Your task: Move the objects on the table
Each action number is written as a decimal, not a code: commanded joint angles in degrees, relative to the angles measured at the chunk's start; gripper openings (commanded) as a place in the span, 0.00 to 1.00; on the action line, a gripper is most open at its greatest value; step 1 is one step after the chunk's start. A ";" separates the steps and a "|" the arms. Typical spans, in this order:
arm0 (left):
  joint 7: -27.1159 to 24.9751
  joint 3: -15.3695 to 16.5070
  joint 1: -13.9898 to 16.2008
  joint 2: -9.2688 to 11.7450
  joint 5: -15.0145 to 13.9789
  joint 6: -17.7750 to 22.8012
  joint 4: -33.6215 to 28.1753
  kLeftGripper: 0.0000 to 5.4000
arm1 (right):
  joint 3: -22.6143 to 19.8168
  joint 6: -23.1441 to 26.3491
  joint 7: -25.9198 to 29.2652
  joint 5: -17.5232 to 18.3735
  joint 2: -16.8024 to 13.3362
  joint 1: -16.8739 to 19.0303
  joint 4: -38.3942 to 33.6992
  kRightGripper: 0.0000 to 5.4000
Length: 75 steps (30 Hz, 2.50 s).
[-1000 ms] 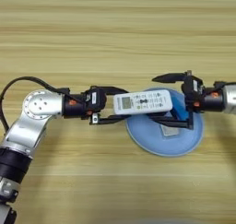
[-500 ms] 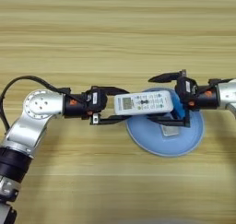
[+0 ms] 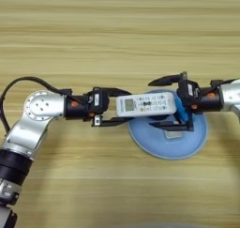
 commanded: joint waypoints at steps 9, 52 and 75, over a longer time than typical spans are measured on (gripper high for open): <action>-0.23 -0.19 -0.87 0.69 0.25 -0.82 -0.15 0.53 | 0.60 0.37 1.31 -0.40 -1.17 0.08 -0.59 1.00; -0.18 0.41 -1.41 0.53 0.95 -1.71 1.08 0.53 | 1.44 0.75 2.66 0.44 -2.09 0.96 -1.03 0.54; 0.71 0.61 -1.80 -0.09 0.59 -2.91 2.01 0.75 | 1.01 0.30 1.98 0.77 -1.71 0.86 -0.73 0.54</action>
